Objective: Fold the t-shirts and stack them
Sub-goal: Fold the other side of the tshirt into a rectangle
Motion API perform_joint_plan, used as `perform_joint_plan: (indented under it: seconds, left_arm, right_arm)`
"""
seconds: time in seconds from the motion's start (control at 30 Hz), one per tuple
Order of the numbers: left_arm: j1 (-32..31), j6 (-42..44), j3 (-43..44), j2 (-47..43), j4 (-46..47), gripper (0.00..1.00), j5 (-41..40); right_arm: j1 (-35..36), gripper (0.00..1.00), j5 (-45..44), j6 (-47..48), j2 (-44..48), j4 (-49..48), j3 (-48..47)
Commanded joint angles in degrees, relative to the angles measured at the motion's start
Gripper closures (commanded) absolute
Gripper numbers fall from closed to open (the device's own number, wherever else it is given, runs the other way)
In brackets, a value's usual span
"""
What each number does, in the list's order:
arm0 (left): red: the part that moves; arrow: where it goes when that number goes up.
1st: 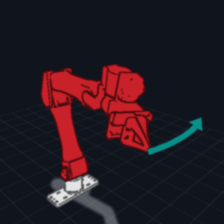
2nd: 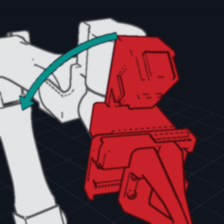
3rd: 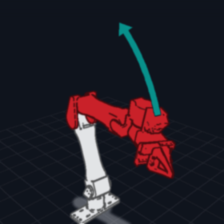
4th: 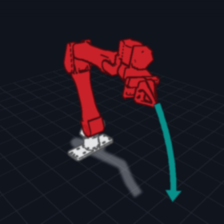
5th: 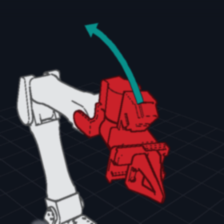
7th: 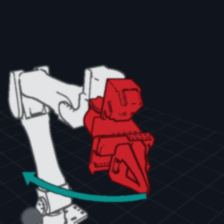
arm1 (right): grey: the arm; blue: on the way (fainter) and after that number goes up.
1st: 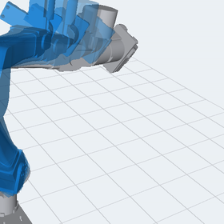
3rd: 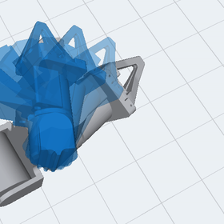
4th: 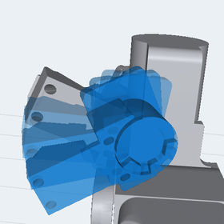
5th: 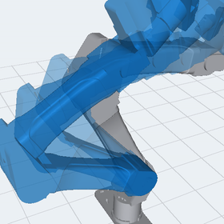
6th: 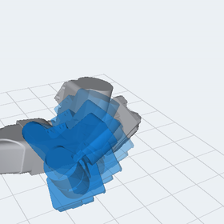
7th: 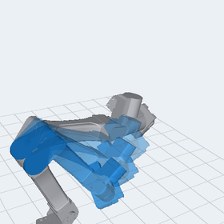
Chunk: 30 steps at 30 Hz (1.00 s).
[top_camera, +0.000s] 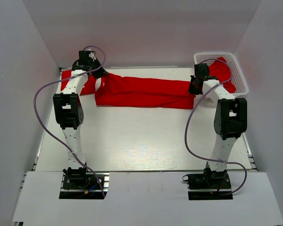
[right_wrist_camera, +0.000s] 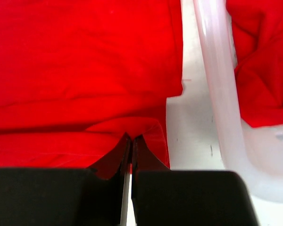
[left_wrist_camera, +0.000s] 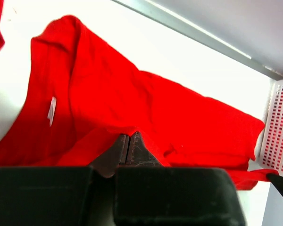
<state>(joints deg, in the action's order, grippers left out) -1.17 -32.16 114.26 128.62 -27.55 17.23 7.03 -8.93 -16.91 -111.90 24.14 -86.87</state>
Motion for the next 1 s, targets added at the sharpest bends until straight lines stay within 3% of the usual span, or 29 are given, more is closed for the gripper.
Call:
perform_joint_plan:
  seconds: [0.0,0.43,0.53,0.57,0.6,0.67,0.7,0.77,0.8,0.83,0.97]
  left_arm:
    - [0.5,0.7,3.0,0.2,1.8,1.00,0.8]
    - [0.5,0.2,8.4,9.1,7.8,1.00,5.0]
    - [0.5,-1.0,7.7,11.0,10.6,1.00,6.9]
    - [0.5,-1.0,8.5,11.6,11.4,0.90,6.9]
    - [0.5,-1.0,9.0,12.2,11.4,0.75,7.6]
    - [0.5,-2.1,9.8,13.0,13.0,0.54,8.8]
    - [0.5,-2.1,9.8,13.0,13.0,0.35,9.4]
    - [0.5,-2.6,10.5,13.0,13.8,0.29,9.4]
    - [0.5,-2.6,11.0,13.0,14.3,0.14,9.4]
    - [0.5,-2.6,11.0,12.4,14.3,0.02,9.4]
    - [0.5,-2.0,11.0,10.2,14.3,0.00,9.4]
  right_arm:
    - [-0.7,1.00,0.1,1.0,-2.0,1.3,-4.2]
    - [-1.8,1.00,-2.6,-2.3,-8.9,6.4,-11.2]
    - [-1.8,0.82,-3.3,-3.2,-10.5,7.4,-13.1]
    - [-1.8,0.75,-3.3,-3.3,-10.8,7.6,-13.5]
    - [-1.9,0.60,-2.3,-3.3,-11.4,7.9,-15.2]
    - [-1.8,0.51,-1.1,-3.0,-11.8,8.5,-16.7]
    - [-1.7,0.41,-0.6,-2.5,-11.7,8.5,-17.4]
    - [-1.5,0.31,2.8,-1.5,-10.3,7.0,-17.3]
    - [-0.4,0.10,3.9,-0.7,-9.9,6.4,-16.7]
    - [-1.2,0.10,7.5,0.0,-9.3,5.5,-16.0]
    - [-1.0,0.10,14.0,1.0,-7.7,2.0,-13.9]
